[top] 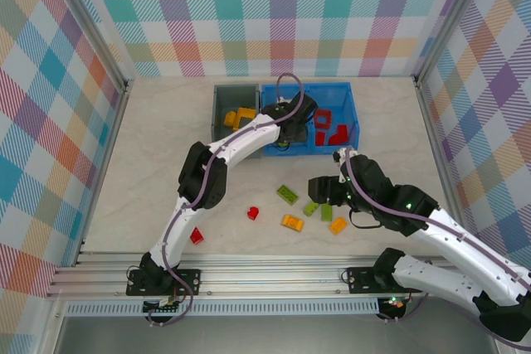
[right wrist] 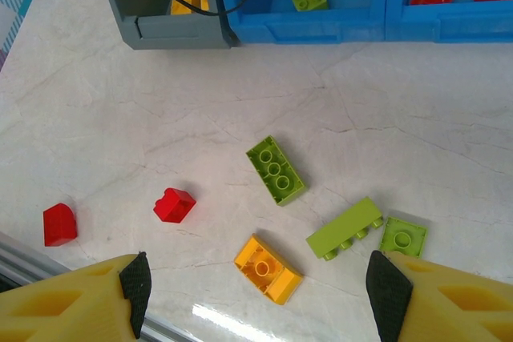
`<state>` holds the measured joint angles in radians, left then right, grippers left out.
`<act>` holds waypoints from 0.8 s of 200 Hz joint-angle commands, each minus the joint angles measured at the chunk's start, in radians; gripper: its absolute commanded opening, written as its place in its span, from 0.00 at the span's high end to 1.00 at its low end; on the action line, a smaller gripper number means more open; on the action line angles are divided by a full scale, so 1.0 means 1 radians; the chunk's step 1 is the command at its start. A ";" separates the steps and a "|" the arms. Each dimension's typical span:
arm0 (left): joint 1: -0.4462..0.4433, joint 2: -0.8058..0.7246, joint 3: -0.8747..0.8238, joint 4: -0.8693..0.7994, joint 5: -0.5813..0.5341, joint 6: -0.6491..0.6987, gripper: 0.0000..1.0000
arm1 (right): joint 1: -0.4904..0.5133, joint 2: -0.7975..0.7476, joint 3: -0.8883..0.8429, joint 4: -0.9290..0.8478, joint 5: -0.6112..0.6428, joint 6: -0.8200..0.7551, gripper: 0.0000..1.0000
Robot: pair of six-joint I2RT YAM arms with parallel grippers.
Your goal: Sort the legos into containers by color
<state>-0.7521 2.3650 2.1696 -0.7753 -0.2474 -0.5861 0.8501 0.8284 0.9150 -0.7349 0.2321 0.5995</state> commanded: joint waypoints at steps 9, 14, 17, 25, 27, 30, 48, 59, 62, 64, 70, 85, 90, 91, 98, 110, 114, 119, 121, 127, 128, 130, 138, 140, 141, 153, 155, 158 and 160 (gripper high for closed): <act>0.009 -0.054 0.024 -0.025 -0.025 0.001 0.62 | -0.007 -0.005 0.000 0.007 -0.014 0.017 0.27; 0.008 -0.056 0.021 -0.028 -0.031 -0.001 0.63 | -0.007 -0.008 -0.001 0.006 -0.014 0.018 0.27; 0.008 -0.059 0.016 -0.027 -0.035 -0.001 0.63 | -0.006 -0.008 -0.001 0.004 -0.014 0.019 0.27; 0.009 -0.071 -0.002 -0.018 -0.039 -0.001 0.64 | -0.007 -0.011 -0.003 0.004 -0.014 0.019 0.27; 0.008 -0.075 -0.008 -0.016 -0.039 -0.002 0.64 | -0.007 -0.011 -0.004 0.004 -0.014 0.020 0.27; 0.008 -0.081 -0.019 -0.011 -0.039 -0.003 0.64 | -0.008 -0.011 -0.005 0.004 -0.014 0.020 0.27; 0.008 -0.136 -0.076 0.014 -0.042 -0.016 0.64 | -0.008 -0.008 -0.011 0.008 -0.019 0.021 0.27; 0.002 -0.179 -0.117 0.026 -0.041 -0.026 0.63 | -0.008 0.001 -0.012 0.006 -0.019 0.022 0.27; 0.000 -0.195 -0.128 0.029 -0.041 -0.028 0.63 | -0.008 0.004 -0.012 0.005 -0.018 0.022 0.27; -0.002 -0.206 -0.134 0.030 -0.041 -0.031 0.63 | -0.008 0.004 -0.011 0.005 -0.018 0.022 0.27; -0.007 -0.238 -0.164 0.035 -0.042 -0.033 0.62 | -0.009 0.009 -0.009 0.002 -0.017 0.022 0.27; -0.028 -0.333 -0.246 0.045 -0.058 -0.041 0.61 | -0.009 0.014 -0.001 -0.006 -0.013 0.019 0.27; -0.035 -0.369 -0.281 0.053 -0.063 -0.044 0.61 | -0.009 0.015 0.002 -0.009 -0.010 0.020 0.27; -0.036 -0.375 -0.289 0.054 -0.063 -0.045 0.60 | -0.009 0.015 0.002 -0.010 -0.010 0.020 0.27; -0.046 -0.431 -0.342 0.063 -0.068 -0.051 0.60 | -0.011 0.018 0.007 -0.014 -0.006 0.020 0.27; -0.067 -0.523 -0.437 0.077 -0.073 -0.054 0.59 | -0.011 0.022 0.013 -0.022 -0.003 0.021 0.27; -0.070 -0.554 -0.468 0.079 -0.076 -0.054 0.58 | -0.011 0.023 0.014 -0.024 -0.004 0.022 0.27; -0.081 -0.592 -0.505 0.081 -0.080 -0.054 0.58 | -0.011 0.027 0.017 -0.027 -0.003 0.025 0.27; -0.083 -0.609 -0.522 0.082 -0.080 -0.054 0.58 | -0.010 0.028 0.017 -0.029 -0.003 0.025 0.27; -0.094 -0.653 -0.569 0.085 -0.082 -0.053 0.57 | -0.011 0.034 0.020 -0.035 -0.003 0.029 0.27; -0.095 -0.662 -0.576 0.086 -0.081 -0.052 0.56 | -0.011 0.035 0.020 -0.036 -0.002 0.031 0.27; -0.099 -0.677 -0.592 0.088 -0.081 -0.052 0.56 | -0.011 0.035 0.021 -0.037 -0.002 0.032 0.27; -0.110 -0.740 -0.656 0.093 -0.072 -0.051 0.55 | -0.012 0.045 0.027 -0.051 0.003 0.047 0.27; -0.113 -0.756 -0.669 0.094 -0.070 -0.050 0.54 | -0.012 0.046 0.028 -0.054 0.004 0.050 0.27; -0.115 -0.764 -0.678 0.095 -0.068 -0.049 0.54 | -0.013 0.049 0.029 -0.059 0.006 0.055 0.27; -0.131 -0.859 -0.767 0.109 -0.043 -0.036 0.50 | -0.012 0.064 0.040 -0.090 0.013 0.090 0.28; -0.132 -0.873 -0.783 0.110 -0.037 -0.033 0.50 | -0.012 0.064 0.041 -0.092 0.013 0.092 0.28; -0.137 -0.897 -0.803 0.113 -0.028 -0.031 0.49 | -0.012 0.067 0.043 -0.098 0.010 0.099 0.28; -0.139 -0.912 -0.817 0.116 -0.020 -0.027 0.49 | -0.012 0.067 0.043 -0.100 0.008 0.099 0.28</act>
<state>-0.8608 1.6161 1.5246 -0.6830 -0.2993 -0.6315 0.8436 0.8742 0.9161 -0.7670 0.2272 0.6334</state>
